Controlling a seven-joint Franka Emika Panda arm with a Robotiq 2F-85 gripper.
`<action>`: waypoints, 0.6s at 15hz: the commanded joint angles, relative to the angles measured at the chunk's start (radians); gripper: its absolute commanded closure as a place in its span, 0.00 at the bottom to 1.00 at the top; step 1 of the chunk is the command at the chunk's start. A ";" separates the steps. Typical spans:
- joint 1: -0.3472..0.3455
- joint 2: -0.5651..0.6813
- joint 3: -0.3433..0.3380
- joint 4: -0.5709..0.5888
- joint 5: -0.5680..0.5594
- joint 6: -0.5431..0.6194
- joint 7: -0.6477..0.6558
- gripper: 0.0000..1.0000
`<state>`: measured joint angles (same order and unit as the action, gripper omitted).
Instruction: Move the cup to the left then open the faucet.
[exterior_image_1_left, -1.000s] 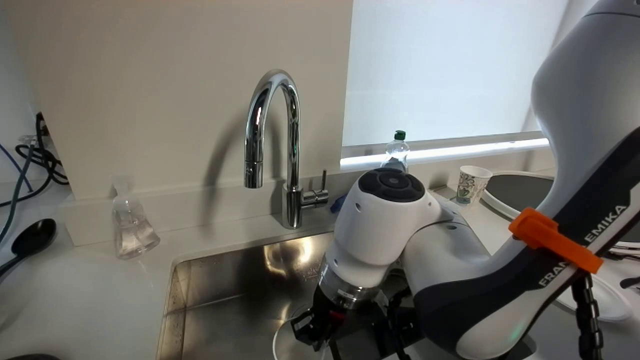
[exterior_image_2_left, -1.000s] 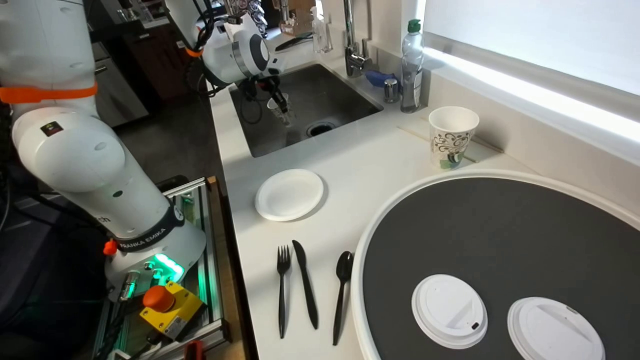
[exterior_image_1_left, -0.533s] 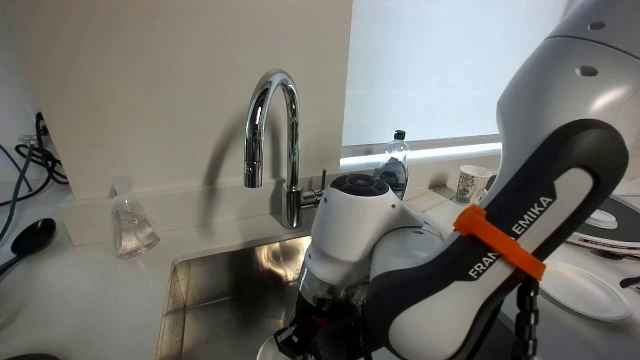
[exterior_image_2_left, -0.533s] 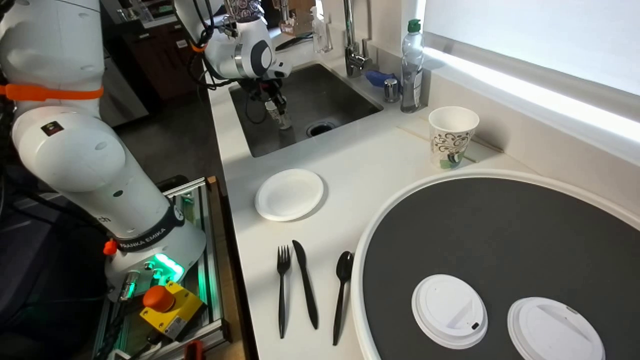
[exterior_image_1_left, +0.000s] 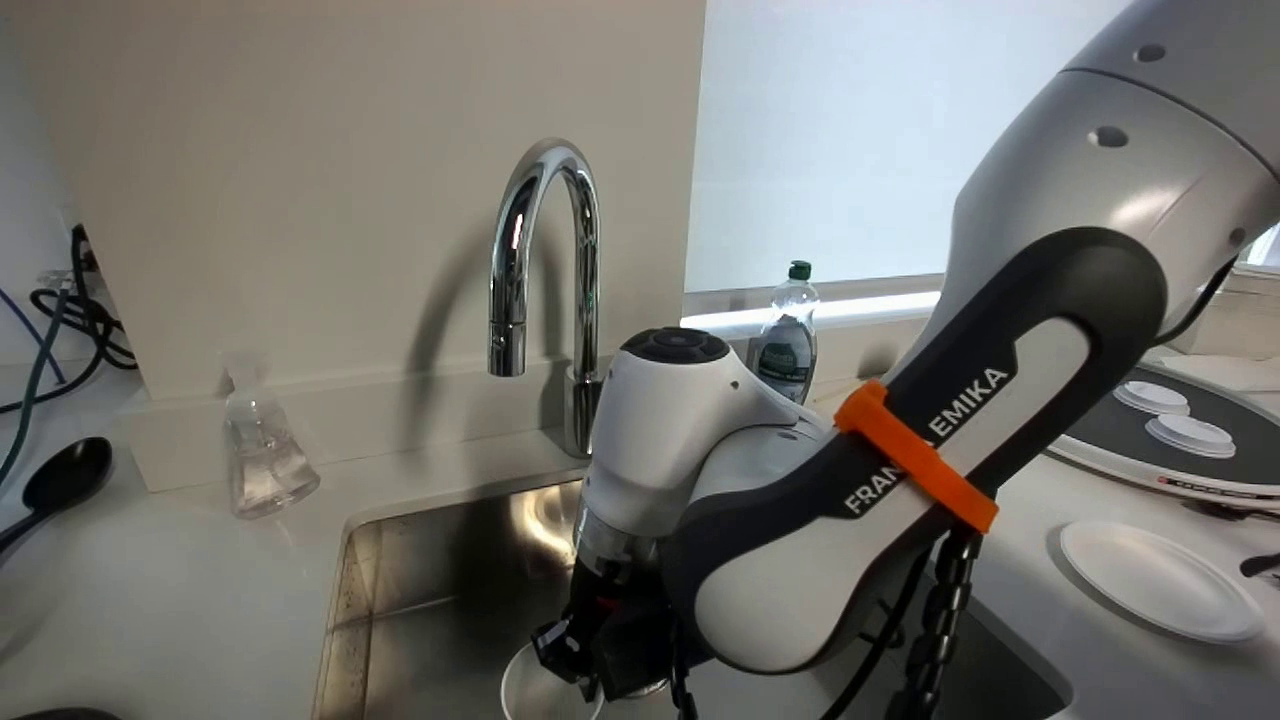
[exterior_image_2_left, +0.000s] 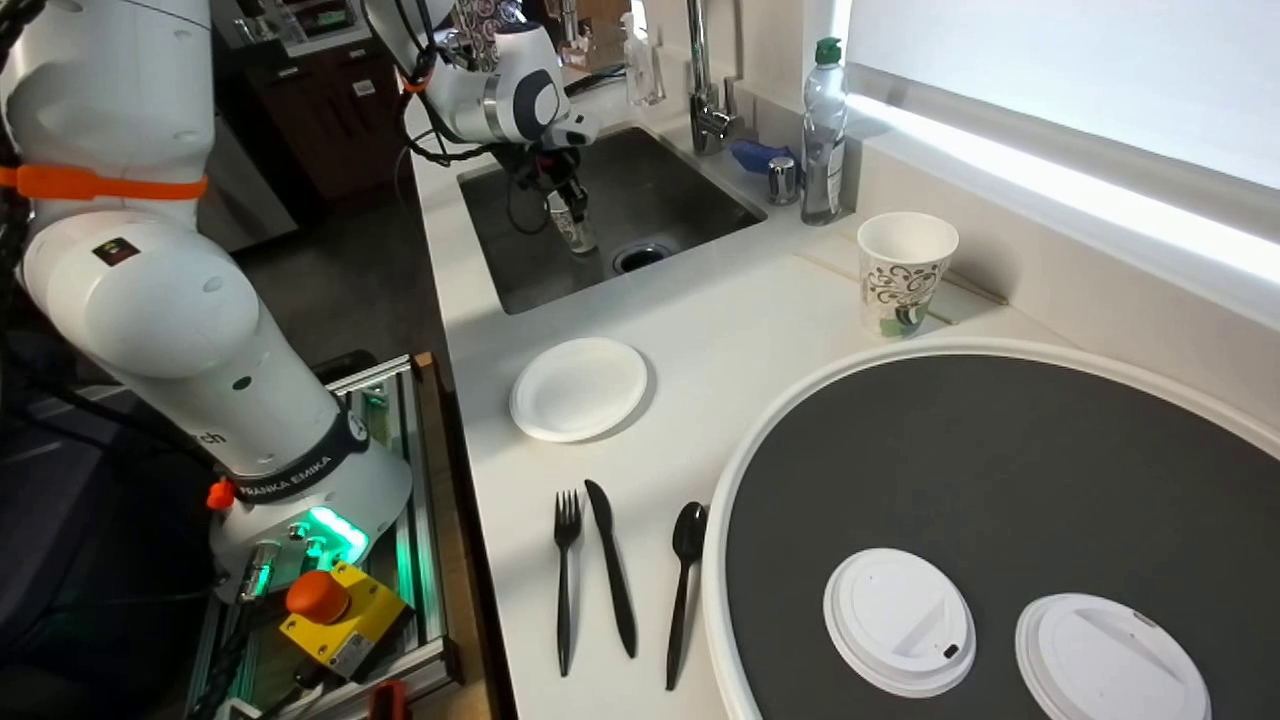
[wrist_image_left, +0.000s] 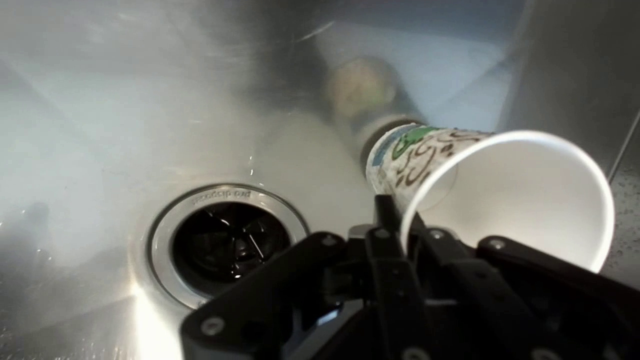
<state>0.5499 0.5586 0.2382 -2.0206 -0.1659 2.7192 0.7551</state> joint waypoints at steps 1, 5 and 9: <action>0.052 0.028 -0.045 0.050 0.033 -0.030 -0.013 0.99; 0.081 0.045 -0.072 0.079 0.032 -0.048 -0.011 0.99; 0.100 0.064 -0.098 0.116 0.027 -0.080 -0.007 0.99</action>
<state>0.6167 0.5929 0.1718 -1.9578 -0.1646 2.6897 0.7551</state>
